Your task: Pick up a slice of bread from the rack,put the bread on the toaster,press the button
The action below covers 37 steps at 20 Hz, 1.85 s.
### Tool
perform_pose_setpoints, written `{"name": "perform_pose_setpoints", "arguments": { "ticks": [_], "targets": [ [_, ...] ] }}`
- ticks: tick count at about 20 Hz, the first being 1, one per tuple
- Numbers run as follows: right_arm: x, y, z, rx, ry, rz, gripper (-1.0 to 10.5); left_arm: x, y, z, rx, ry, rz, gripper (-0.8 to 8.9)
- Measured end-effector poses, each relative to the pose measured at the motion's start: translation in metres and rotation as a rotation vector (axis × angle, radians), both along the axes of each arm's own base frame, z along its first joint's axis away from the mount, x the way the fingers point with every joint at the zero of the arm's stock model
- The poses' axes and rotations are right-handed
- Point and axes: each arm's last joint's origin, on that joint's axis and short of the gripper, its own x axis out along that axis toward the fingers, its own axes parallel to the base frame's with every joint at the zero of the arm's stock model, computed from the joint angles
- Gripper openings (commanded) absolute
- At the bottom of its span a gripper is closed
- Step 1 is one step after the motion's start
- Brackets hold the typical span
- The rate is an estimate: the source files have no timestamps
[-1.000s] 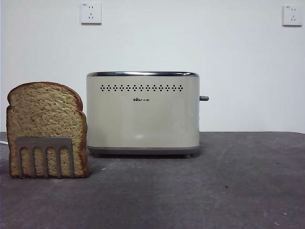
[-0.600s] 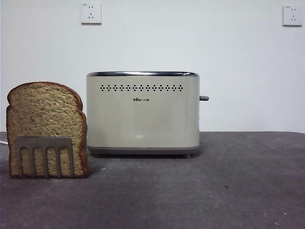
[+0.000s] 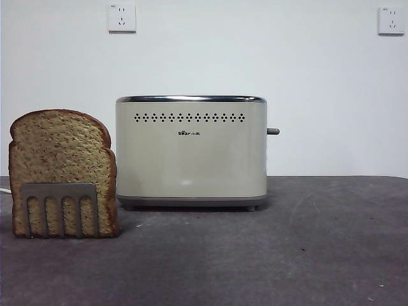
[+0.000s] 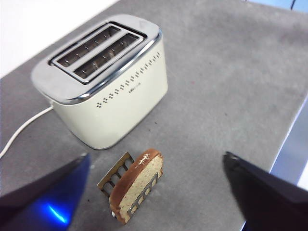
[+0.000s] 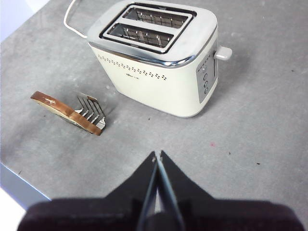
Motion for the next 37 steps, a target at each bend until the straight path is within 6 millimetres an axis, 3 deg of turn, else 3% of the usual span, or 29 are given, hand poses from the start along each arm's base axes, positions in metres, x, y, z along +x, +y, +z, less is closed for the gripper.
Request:
{"name": "perform_pose_setpoints", "arguments": {
  "ticks": [3,10,18,19,23,25,28,30,37],
  "targets": [
    [0.002,0.000,-0.001,-0.001,0.005,0.000,-0.1,0.024,-0.018,-0.005,0.112,0.051,-0.042,6.61],
    [0.002,0.000,-0.001,-0.006,0.002,0.005,-0.1,0.074,-0.071,-0.050,0.524,0.133,-0.136,6.60],
    [0.001,0.000,-0.001,-0.009,0.005,0.007,-0.1,0.117,-0.096,-0.100,0.712,0.270,-0.201,6.54],
    [0.001,0.000,-0.001,-0.009,0.004,0.007,-0.1,0.120,-0.097,-0.102,0.716,0.271,-0.206,6.36],
    [0.002,0.000,-0.001,-0.009,0.005,0.007,-0.1,0.124,-0.098,-0.106,0.724,0.274,-0.212,2.71],
    [0.002,0.000,-0.001,-0.009,0.005,0.006,-0.1,0.126,-0.095,-0.107,0.725,0.280,-0.204,1.43],
    [0.002,0.000,-0.001,-0.009,0.005,0.007,-0.1,0.128,-0.092,-0.107,0.723,0.286,-0.191,1.00],
    [0.002,0.000,-0.001,-0.009,0.005,0.006,-0.1,0.128,-0.092,-0.107,0.723,0.286,-0.191,0.19],
    [0.002,0.000,-0.001,-0.009,0.005,0.006,-0.1,0.128,-0.092,-0.107,0.722,0.285,-0.195,-0.09]
  ]
}}
